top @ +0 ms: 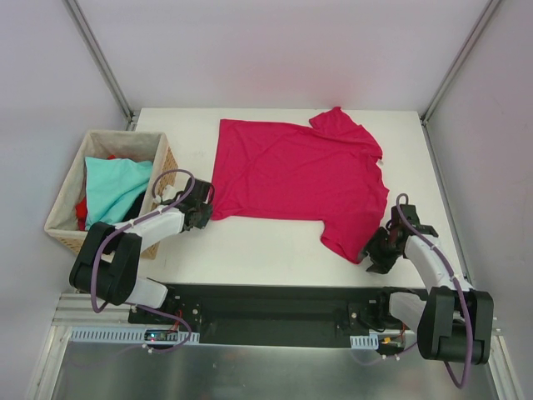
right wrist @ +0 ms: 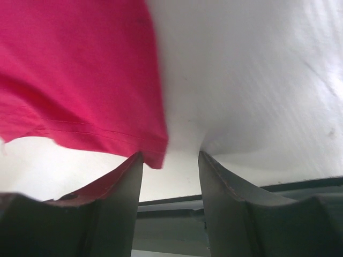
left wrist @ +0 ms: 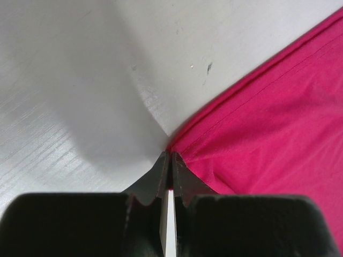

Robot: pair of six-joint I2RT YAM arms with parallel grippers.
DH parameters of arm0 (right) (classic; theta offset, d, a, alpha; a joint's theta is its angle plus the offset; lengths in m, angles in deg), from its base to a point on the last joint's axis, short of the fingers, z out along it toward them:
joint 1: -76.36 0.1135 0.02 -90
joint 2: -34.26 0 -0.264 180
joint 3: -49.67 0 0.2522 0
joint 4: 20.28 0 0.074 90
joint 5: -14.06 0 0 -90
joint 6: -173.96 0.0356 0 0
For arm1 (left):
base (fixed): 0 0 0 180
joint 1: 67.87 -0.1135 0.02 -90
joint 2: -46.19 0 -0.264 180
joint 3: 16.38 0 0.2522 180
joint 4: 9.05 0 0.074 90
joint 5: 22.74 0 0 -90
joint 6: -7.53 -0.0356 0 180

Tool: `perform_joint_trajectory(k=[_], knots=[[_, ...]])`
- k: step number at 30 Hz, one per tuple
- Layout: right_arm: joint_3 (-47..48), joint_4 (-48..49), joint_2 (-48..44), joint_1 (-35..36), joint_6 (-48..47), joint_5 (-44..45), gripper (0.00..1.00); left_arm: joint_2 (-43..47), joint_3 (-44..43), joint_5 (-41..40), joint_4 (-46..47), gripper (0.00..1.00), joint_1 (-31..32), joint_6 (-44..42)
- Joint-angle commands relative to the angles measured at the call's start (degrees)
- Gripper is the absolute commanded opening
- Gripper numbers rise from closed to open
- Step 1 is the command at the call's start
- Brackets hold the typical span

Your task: Fold and stack the t-shirts

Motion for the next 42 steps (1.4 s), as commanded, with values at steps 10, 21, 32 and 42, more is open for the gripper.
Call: perform_joint_trajectory(k=[10, 21, 32, 42], knots=[[0.7, 3.3, -2.3, 1.5, 4.1, 0.2, 0.48, -1.4, -0.6, 0.8, 0.0, 0.00, 1.1, -0.9], [-1.7, 8.4, 2.1, 2.6, 4.5, 0.1, 0.38, -1.5, -0.4, 0.4, -0.1, 0.00, 1.6, -0.4], [-1.8, 0.8, -1.5, 4.3, 2.3, 2.1, 0.41, -1.0, -0.2, -0.3, -0.1, 0.00, 1.7, -0.1], [-1.5, 3.2, 1.9, 4.5, 1.7, 2.1, 0.39, -2.8, -1.2, 0.3, -0.2, 0.00, 2.0, 0.4]])
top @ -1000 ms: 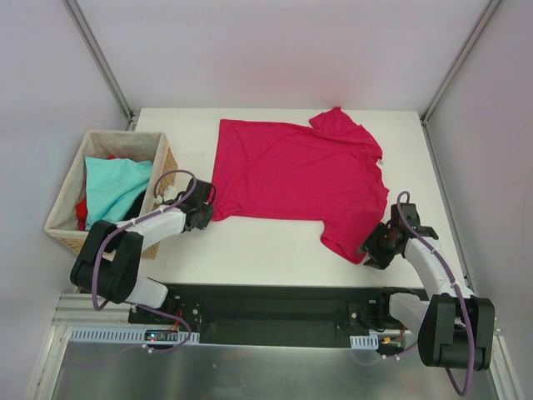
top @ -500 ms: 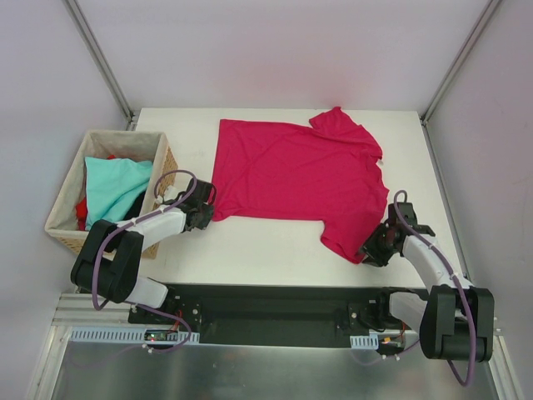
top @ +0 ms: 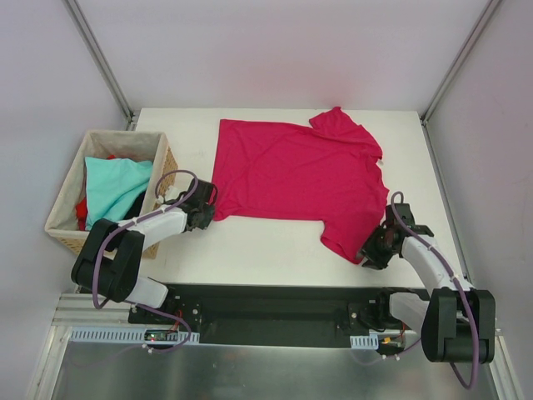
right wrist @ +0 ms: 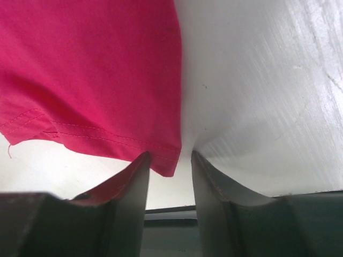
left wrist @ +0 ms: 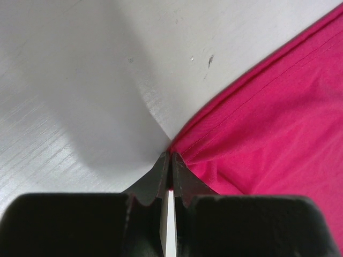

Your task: Fold and stack the t-shirts

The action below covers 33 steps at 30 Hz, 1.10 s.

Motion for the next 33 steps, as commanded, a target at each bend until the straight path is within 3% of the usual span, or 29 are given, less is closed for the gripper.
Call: perform_joint_trajectory(k=[1, 5, 8, 17, 33], knots=[[-0.5, -1.0, 2.9, 0.3, -1.2, 0.5, 0.36, -1.6, -1.1, 0.3, -0.5, 0.00, 0.9, -0.4], [-0.3, -1.3, 2.9, 0.3, -1.6, 0.2, 0.26, -1.2, -1.1, -0.2, -0.6, 0.00, 0.9, -0.4], [0.2, -2.0, 2.6, 0.4, -2.1, -0.5, 0.00, -1.3, -1.1, -0.1, -0.9, 0.00, 0.9, -0.3], [5.6, -10.7, -0.4, 0.3, -5.3, 2.4, 0.00, 1.6, -5.1, -2.4, -8.7, 0.00, 1.1, -3.9], [11.1, -18.7, -7.2, -5.4, -5.2, 5.0, 0.00, 5.2, -3.0, -8.4, -11.7, 0.00, 1.1, -7.0]])
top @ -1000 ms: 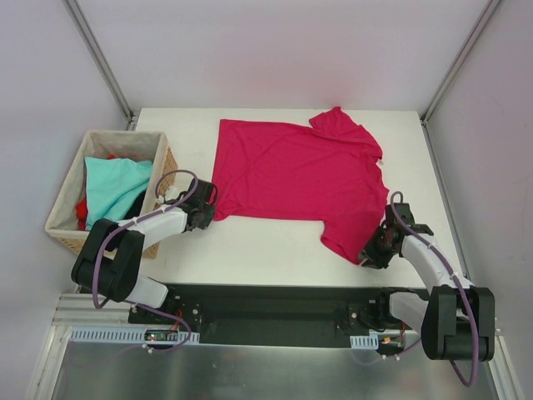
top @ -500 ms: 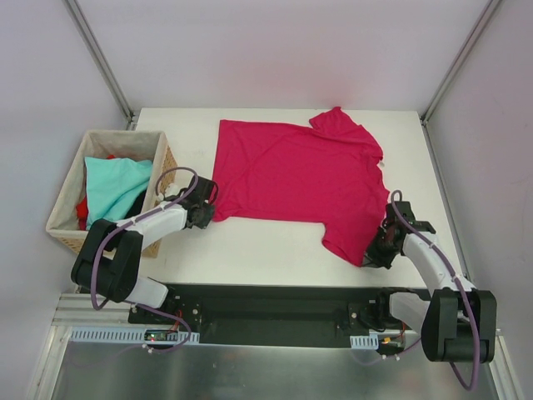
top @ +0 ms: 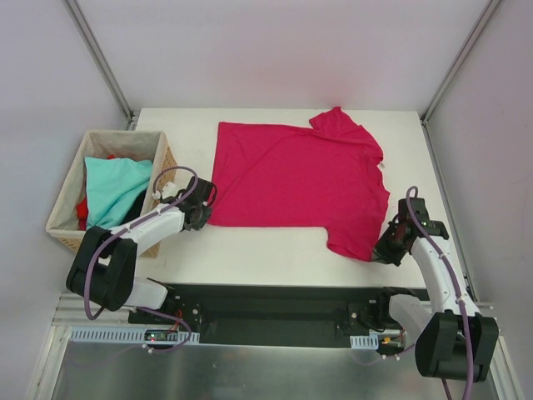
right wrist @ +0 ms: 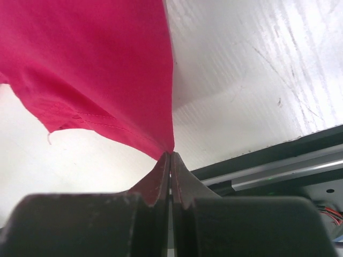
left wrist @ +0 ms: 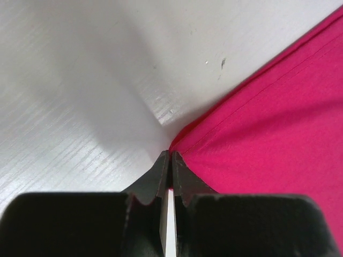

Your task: Fold and stack the t-shirts

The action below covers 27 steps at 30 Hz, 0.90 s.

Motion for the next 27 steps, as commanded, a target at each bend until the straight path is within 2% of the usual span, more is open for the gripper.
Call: perform_joint_trajectory(k=[1, 16, 27], knots=[[2.9, -4.3, -2.2, -2.1, -0.7, 1.5, 0.00, 2.7, -0.4, -4.2, -3.1, 0.00, 0.5, -2.1], [2.9, -6.4, -5.1, -3.8, 0.2, -0.6, 0.00, 4.0, 2.5, -4.0, -4.0, 0.00, 0.4, -2.4], [5.6, -6.8, -6.4, -3.9, -0.3, -1.7, 0.00, 6.8, 1.5, -4.6, -4.1, 0.00, 0.5, -7.5]])
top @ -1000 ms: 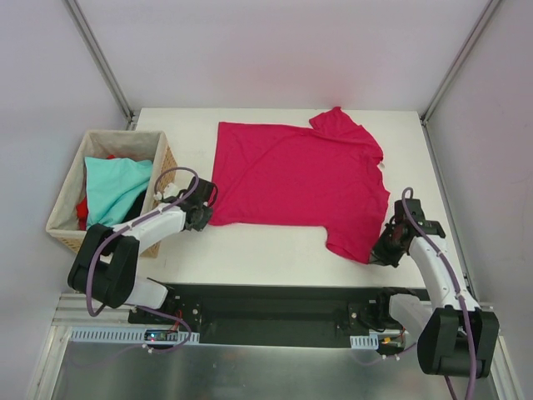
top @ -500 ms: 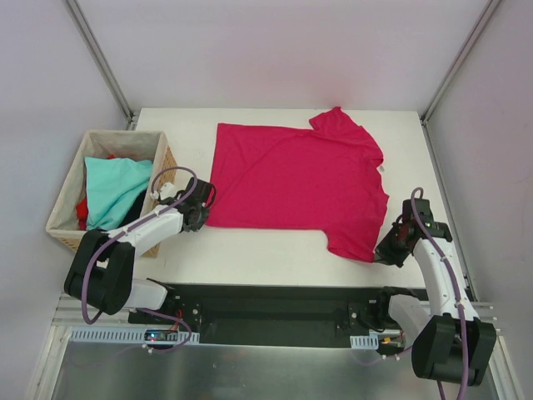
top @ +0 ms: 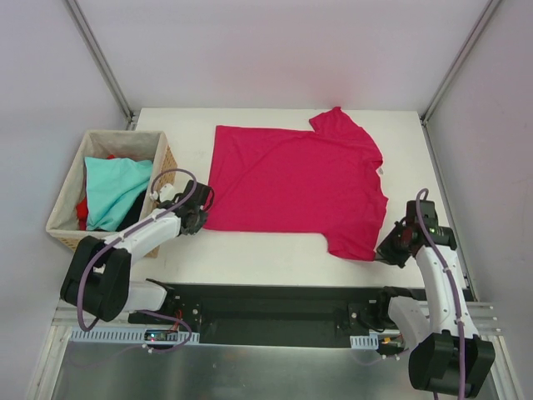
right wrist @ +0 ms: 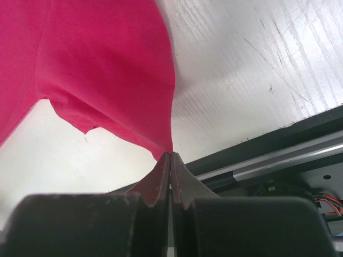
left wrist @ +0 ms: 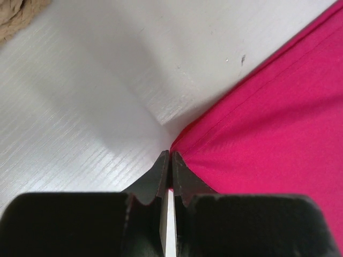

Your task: Fold and stack the t-shirts

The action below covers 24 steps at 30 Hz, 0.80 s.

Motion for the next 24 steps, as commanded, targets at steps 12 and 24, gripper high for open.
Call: perform_joint_trajectory(k=[12, 24], knots=[[12.0, 0.4, 5.2, -0.8, -2.9, 2.1, 0.00, 1.7, -4.6, -2.2, -2.8, 0.00, 0.5, -1.9], [16.5, 2.0, 7.4, -1.1, -4.6, 3.0, 0.00, 1.7, -5.9, -2.2, -3.0, 0.00, 0.5, -0.9]])
